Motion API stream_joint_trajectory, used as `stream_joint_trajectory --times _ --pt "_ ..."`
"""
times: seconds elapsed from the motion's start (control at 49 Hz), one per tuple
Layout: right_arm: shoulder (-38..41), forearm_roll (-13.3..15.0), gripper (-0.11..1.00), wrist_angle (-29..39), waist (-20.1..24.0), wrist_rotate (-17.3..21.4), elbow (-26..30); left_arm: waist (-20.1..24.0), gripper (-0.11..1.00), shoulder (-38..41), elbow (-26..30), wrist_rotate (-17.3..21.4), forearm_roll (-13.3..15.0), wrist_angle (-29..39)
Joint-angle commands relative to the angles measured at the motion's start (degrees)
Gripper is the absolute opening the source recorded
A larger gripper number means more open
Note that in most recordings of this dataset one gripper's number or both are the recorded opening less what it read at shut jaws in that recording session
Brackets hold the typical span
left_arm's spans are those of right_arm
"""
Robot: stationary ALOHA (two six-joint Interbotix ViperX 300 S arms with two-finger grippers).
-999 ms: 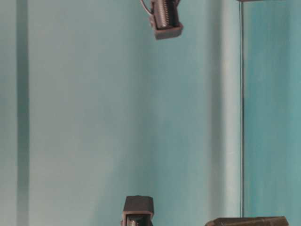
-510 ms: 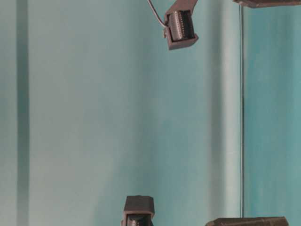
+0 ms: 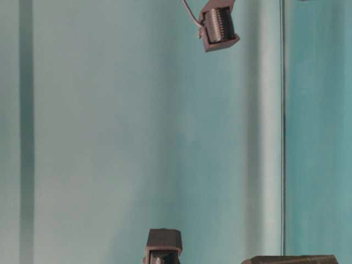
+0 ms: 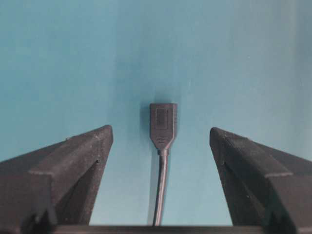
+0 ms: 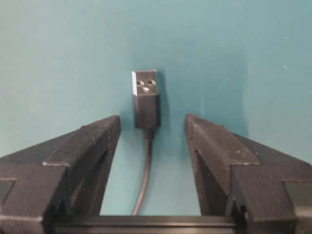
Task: Insert the USB using both arms.
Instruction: 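Close left gripper on USB socket and right gripper on USB plug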
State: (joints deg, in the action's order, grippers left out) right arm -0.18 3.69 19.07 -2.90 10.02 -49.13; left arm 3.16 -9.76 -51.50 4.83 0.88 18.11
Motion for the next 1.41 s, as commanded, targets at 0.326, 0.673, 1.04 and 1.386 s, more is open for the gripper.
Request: stream_joint_trajectory --times 0.326,0.673,1.04,1.386 --pt "2.0 0.1 0.48 -2.5 1.2 0.3 1.9 0.2 0.87 -0.4 1.1 1.0 -0.1 -0.1" --pt "2.0 0.1 0.37 -2.3 1.9 0.0 2.2 0.2 0.83 -0.4 1.1 1.2 -0.1 0.2" --pt "2.0 0.1 0.22 -2.1 2.2 -0.2 2.4 0.1 0.79 -0.4 0.5 1.2 -0.1 0.2" --pt "2.0 0.2 0.22 -1.5 2.2 -0.2 2.5 0.1 0.8 3.5 0.8 2.3 -0.1 0.3"
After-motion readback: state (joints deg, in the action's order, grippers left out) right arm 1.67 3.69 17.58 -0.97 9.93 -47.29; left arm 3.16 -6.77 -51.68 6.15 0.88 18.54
